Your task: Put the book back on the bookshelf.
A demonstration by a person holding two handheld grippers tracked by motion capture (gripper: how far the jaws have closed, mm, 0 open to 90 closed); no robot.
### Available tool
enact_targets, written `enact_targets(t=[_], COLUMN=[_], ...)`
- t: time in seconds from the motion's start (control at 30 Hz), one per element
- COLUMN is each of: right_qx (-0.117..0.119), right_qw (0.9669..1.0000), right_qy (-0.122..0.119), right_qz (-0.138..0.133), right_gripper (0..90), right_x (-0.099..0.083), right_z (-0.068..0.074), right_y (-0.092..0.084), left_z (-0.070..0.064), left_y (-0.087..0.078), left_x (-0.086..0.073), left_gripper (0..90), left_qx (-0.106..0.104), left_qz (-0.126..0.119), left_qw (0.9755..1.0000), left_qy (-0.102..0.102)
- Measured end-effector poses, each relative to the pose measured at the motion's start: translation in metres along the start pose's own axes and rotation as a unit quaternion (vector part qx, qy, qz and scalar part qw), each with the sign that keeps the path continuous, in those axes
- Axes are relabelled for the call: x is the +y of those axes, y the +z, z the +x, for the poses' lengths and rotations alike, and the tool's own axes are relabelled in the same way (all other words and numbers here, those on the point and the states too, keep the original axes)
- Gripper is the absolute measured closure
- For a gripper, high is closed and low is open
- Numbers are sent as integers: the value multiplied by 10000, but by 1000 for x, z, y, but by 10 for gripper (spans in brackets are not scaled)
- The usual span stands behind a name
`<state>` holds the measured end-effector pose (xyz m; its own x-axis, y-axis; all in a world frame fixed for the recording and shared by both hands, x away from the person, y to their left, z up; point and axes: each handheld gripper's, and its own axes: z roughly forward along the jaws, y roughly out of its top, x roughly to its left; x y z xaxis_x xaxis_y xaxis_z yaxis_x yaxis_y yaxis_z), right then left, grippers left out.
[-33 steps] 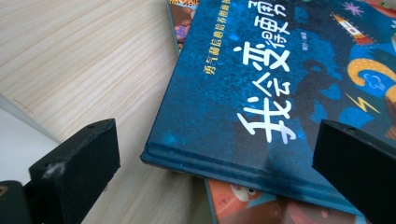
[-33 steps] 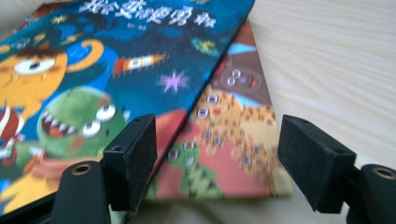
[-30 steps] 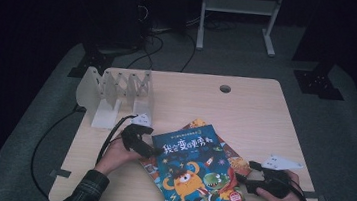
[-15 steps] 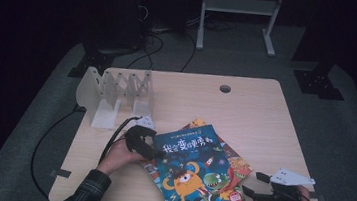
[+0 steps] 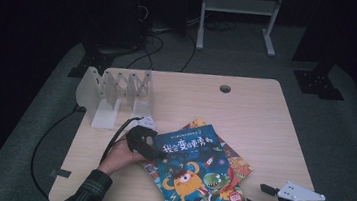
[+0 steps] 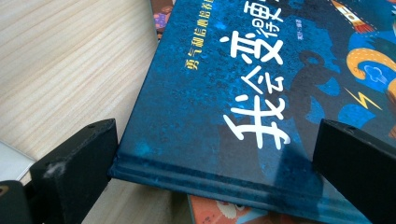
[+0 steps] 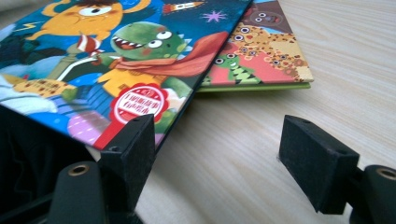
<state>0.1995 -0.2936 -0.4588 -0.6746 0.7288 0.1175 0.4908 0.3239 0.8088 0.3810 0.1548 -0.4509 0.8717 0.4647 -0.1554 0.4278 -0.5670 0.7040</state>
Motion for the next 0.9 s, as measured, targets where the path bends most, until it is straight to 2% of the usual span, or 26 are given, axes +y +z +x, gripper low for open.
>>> enact_targets(t=[0.13,0.33,0.47,0.6,0.7,0.9], right_qx=[42,45,69,147,216,211], right_qw=[10000,9998,9997,9996,9995,9995], right_qy=[-35,-116,-149,-151,-125,-105], right_qz=[-5,150,182,187,195,200], right_gripper=[262,261,255,241,221,221], right_x=[-3,-8,-7,-5,-3,-1], right_z=[4,11,11,11,8,6], right_y=[-4,-4,0,2,5,6], left_z=[-1,-2,-4,-2,-2,0], left_y=[-1,-1,-3,-4,-4,-6], left_x=[0,0,1,0,0,0], left_gripper=[0,0,0,22,18,33], left_qx=[-3,57,229,80,73,52], left_qz=[29,39,55,133,161,187], left_qw=[10000,10000,9997,9998,9997,9995], left_qy=[-10,-27,15,-122,-169,-259])
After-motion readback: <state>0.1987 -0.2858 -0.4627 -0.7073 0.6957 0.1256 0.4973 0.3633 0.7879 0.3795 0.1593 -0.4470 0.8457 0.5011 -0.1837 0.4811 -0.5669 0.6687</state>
